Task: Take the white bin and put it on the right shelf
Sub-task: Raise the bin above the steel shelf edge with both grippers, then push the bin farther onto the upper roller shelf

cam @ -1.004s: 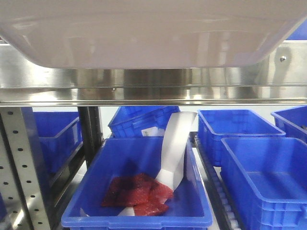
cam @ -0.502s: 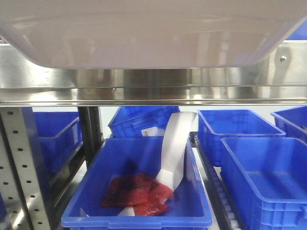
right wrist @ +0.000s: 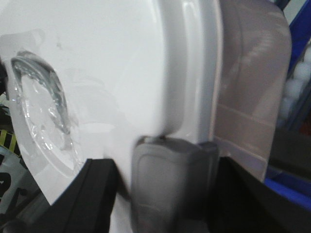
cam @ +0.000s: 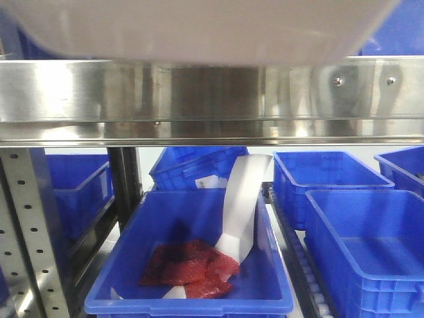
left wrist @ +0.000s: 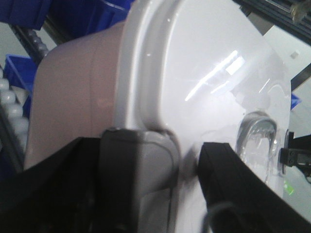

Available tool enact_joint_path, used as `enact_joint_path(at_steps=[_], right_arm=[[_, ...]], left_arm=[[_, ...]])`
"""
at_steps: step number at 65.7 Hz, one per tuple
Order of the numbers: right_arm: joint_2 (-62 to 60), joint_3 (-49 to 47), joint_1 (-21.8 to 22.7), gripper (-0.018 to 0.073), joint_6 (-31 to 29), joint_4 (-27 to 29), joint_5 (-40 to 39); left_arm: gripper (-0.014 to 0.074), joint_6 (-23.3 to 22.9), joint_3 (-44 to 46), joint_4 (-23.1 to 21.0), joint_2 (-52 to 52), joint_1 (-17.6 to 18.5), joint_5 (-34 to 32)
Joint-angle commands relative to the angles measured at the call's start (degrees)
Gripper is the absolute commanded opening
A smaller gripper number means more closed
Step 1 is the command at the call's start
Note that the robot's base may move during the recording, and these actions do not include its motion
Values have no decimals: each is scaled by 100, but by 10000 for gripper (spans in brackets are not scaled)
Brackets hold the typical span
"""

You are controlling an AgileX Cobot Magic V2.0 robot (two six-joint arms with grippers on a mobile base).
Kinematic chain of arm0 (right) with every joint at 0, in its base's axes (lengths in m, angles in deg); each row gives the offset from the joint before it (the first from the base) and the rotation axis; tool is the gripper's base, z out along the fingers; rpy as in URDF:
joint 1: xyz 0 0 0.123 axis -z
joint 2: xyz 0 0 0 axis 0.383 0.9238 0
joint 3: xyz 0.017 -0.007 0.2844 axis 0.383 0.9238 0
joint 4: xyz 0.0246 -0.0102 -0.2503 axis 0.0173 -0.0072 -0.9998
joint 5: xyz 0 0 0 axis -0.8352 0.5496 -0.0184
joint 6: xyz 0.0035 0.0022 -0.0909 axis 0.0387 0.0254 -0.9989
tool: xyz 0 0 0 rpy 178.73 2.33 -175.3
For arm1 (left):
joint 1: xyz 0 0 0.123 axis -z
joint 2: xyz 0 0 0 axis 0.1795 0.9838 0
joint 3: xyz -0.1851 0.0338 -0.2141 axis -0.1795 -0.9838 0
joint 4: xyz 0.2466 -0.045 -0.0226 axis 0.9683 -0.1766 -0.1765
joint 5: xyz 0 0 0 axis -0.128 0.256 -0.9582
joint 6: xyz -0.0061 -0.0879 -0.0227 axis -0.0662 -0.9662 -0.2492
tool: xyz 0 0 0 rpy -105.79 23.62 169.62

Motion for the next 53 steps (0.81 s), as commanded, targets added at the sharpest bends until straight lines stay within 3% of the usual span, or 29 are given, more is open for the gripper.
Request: enact_joint_path(at_steps=[1,31,53], right_arm=[[214,-581,-120,335,-38,1538,413],[2078,-2059,-146,335,-43,2010,-88],[2910,-2330,-684,335,-43,2096,-492]], left_arm=[[295,-28,570,-1183,272,168,1086],[295,-5,1774,-1196,1760,168,1072],[295,18,2049,-1206,2429,168,462]])
